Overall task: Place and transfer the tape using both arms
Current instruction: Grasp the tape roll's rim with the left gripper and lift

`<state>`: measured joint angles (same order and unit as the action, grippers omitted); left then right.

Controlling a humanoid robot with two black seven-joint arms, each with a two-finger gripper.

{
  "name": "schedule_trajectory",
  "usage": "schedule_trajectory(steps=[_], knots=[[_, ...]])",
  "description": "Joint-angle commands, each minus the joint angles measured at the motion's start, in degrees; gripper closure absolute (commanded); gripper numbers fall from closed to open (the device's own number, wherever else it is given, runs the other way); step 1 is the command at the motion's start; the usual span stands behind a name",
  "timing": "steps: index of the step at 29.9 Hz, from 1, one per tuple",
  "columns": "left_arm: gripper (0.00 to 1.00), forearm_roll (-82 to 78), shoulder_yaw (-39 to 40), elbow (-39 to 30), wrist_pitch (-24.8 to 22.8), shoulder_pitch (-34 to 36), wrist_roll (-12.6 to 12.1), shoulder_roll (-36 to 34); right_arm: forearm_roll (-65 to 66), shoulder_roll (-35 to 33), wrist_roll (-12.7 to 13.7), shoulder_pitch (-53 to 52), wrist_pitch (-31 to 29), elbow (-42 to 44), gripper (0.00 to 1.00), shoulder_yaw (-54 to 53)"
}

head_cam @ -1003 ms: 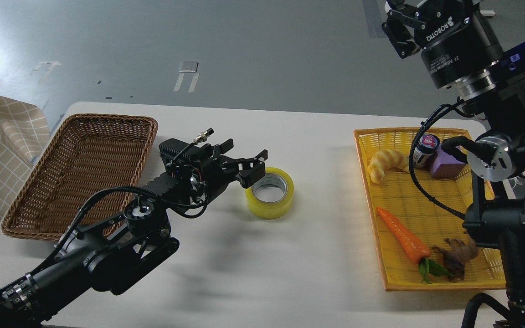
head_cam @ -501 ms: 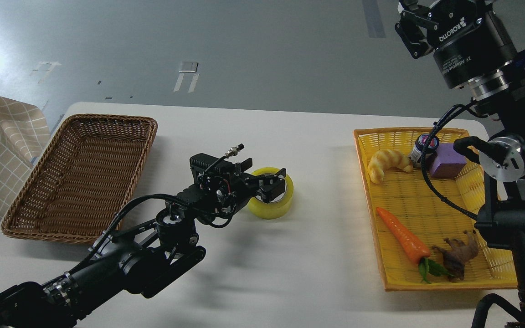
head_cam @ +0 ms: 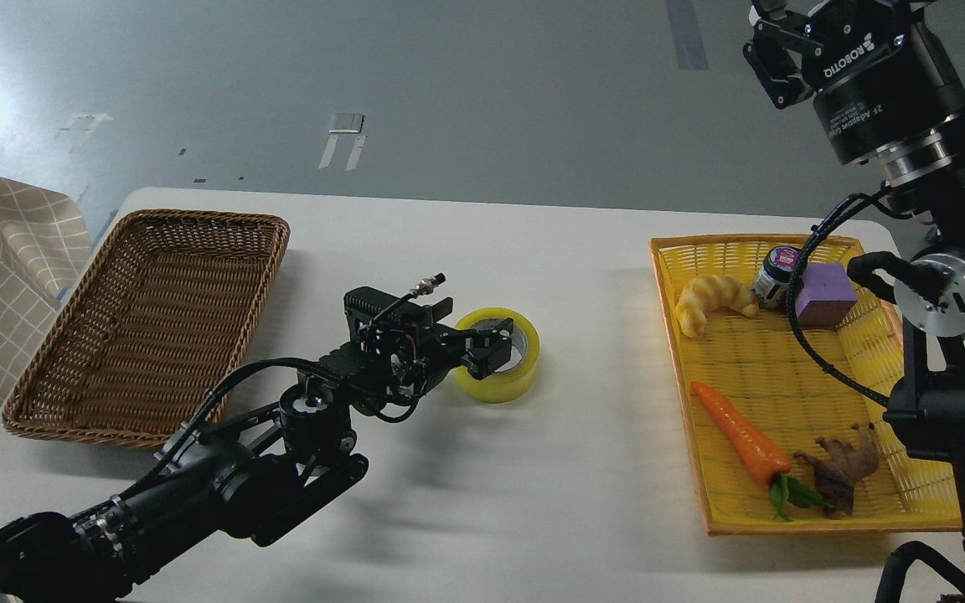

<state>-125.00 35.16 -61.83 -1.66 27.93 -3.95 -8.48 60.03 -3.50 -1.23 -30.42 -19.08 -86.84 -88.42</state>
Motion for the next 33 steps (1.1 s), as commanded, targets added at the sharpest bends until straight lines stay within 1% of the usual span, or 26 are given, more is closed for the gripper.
schedule_trajectory(steps=[1, 8, 16, 18, 24, 29, 31, 33], knots=[[0.04, 0.00, 0.00, 0.75, 0.08, -0.16, 0.08, -0.04, 0.00, -0.02, 0.00, 0.01, -0.08, 0.01, 0.00, 0.09], [0.04, 0.00, 0.00, 2.68, 0.78, -0.16, 0.00, -0.04, 0.00, -0.02, 0.00, 0.18, -0.08, 0.01, 0.00, 0.00], [0.05, 0.00, 0.00, 2.68, 1.22, -0.16, 0.08, -0.13, 0.00, -0.28, 0.00, 0.62, 0.01, 0.01, 0.00, 0.00], [0.07, 0.00, -0.18, 2.51, 1.22, -0.25, 0.52, -0.13, 0.00, -0.54, 0.00, 0.71, 0.01, 0.09, 0.00, 0.00], [0.07, 0.00, -2.90, 2.16, 1.22, 0.10, 0.88, -0.04, 0.00, -1.33, 0.00, 2.20, 0.01, 0.10, 0.00, 0.09], [0.07, 0.00, -2.99, 2.24, 1.22, 0.19, 0.88, -0.13, 0.00, -1.42, 0.00, 2.65, 0.01, -0.08, 0.00, 0.00], [0.15, 0.00, -2.99, 2.42, 1.22, 0.19, 0.88, -0.13, 0.00, -1.69, 0.00, 2.73, 0.01, -0.08, 0.00, 0.00], [0.26, 0.00, -2.99, 2.68, 1.14, 0.37, 0.79, -0.13, 0.00, -1.77, 0.00, 2.73, 0.10, -0.08, 0.00, -0.08]])
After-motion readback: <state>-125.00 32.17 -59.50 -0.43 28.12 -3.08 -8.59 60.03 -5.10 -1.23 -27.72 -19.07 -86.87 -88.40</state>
